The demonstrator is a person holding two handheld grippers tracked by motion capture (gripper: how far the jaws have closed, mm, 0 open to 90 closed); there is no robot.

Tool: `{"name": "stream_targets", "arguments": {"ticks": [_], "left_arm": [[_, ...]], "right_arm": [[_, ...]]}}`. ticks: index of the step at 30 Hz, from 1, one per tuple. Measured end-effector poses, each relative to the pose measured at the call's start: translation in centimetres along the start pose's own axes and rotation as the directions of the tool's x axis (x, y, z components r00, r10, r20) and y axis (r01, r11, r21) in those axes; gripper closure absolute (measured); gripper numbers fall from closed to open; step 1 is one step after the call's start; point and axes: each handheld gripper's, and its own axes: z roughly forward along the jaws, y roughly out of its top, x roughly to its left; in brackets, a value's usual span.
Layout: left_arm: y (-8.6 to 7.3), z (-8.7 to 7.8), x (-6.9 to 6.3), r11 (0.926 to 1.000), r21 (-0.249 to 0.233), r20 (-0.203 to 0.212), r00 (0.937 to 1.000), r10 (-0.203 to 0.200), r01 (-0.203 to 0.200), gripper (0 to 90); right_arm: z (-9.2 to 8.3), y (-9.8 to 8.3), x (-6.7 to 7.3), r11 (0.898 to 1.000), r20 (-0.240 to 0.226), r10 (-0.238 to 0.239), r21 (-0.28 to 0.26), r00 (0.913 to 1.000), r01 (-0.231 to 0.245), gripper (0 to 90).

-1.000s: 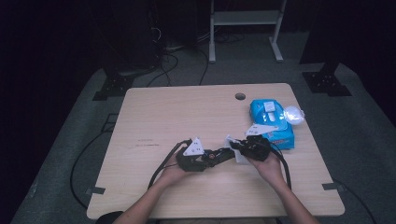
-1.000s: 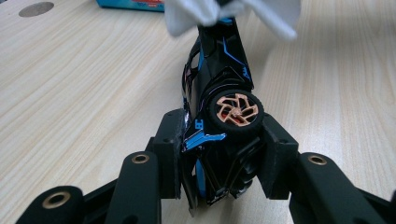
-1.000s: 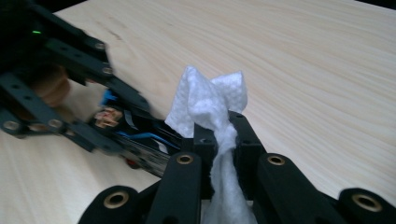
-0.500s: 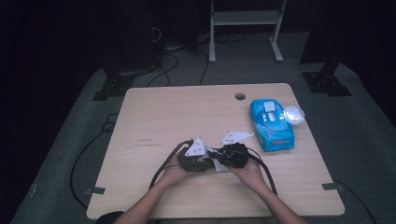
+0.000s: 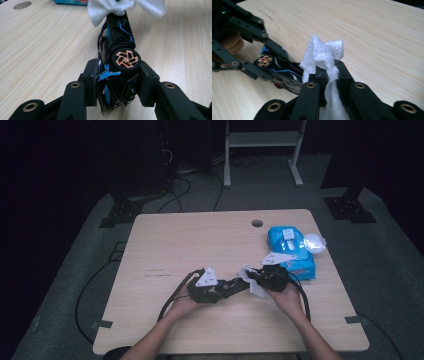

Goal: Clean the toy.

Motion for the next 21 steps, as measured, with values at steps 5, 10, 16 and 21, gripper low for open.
{"name": "stream_targets", "arguments": {"ticks": [5,10,16,21], "left_arm": [[0.0,-0.2,0.2,1.0000,-0.003,-0.003,1.0000,0.001,-0.001,58.0],[-0.3,-0.6,0.5,1.0000,0.004,-0.010,0.9999,-0.005,0.005,58.0],[-0.5,-0.7,0.7,0.9999,0.005,-0.001,0.9999,-0.012,0.012,58.0],[-0.5,-0.8,0.8,1.0000,0.008,0.005,1.0000,-0.005,0.005,58.0]], "right_arm": [[-0.6,-0.4,-1.5,0.999,0.026,0.035,-0.010,0.9990,-0.035,82.4],[-0.9,-1.2,-2.9,0.998,0.065,0.064,0.005,0.9959,-0.064,82.4],[-1.1,-1.0,-2.7,0.994,0.008,0.104,-0.038,0.9945,-0.104,82.4],[-0.3,-0.3,-1.1,0.998,-0.027,0.049,-0.034,0.9984,-0.050,82.2]]}}
